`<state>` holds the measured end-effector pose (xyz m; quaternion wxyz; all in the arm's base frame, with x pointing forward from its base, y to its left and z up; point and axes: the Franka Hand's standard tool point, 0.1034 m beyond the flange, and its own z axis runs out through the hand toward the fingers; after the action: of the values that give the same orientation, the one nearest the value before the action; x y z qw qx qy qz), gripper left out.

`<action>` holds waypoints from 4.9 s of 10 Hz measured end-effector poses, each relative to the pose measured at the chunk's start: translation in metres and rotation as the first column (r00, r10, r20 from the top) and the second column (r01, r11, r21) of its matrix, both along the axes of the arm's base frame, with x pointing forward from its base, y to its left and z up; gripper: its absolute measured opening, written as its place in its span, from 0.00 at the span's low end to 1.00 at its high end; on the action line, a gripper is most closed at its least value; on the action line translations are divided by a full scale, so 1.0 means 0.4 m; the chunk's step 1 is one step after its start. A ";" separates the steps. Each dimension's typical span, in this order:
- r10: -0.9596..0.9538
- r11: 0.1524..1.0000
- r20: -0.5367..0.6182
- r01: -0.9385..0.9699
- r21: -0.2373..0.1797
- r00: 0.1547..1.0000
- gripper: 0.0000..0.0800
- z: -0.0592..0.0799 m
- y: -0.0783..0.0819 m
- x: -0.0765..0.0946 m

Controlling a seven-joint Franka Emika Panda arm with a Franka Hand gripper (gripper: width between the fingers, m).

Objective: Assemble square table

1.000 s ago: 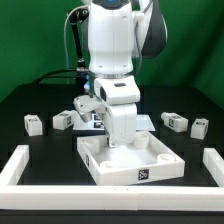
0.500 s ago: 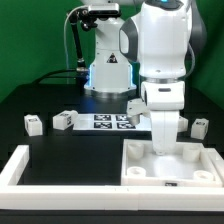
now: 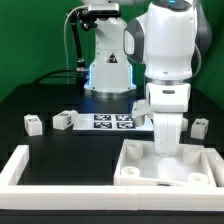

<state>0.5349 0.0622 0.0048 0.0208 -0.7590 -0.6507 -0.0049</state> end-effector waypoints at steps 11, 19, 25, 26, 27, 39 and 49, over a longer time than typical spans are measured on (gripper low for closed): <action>0.078 0.997 0.000 -0.078 -0.027 0.997 0.59 0.001 -0.007 0.018; -0.014 0.999 0.014 0.014 -0.039 1.000 0.81 0.054 -0.005 0.029; -0.521 0.851 0.036 0.523 -0.054 0.853 0.81 0.164 0.145 -0.032; -0.585 0.809 0.033 0.586 -0.050 0.811 0.81 0.163 0.142 -0.032; -0.638 0.768 0.032 0.639 -0.048 0.769 0.81 0.163 0.145 -0.033; -0.947 -0.236 -0.148 0.928 -0.288 -0.286 0.81 0.142 0.210 -0.105; -0.903 -0.105 -0.212 0.670 -0.735 -0.374 0.81 0.111 0.211 -0.127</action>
Offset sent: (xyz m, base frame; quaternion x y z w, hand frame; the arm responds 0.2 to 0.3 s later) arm 0.0222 0.0080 -0.0055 -0.0398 -0.0251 -0.0820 0.9955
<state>0.4840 0.1466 0.0491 0.1531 -0.8888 0.2092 0.3780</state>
